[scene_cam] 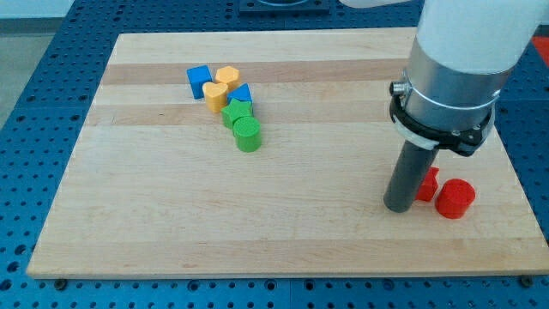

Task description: Push the red star into the red circle

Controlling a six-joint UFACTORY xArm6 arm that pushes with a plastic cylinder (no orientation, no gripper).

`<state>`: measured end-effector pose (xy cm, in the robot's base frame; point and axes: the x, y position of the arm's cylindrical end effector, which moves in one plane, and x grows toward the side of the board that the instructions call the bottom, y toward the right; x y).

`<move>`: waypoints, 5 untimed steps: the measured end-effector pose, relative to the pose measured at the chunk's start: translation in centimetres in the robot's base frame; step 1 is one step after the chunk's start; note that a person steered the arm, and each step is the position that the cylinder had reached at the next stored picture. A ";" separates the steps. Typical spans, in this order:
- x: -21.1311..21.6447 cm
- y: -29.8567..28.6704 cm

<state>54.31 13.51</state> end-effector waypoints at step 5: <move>-3.2 -3.1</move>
<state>51.06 10.40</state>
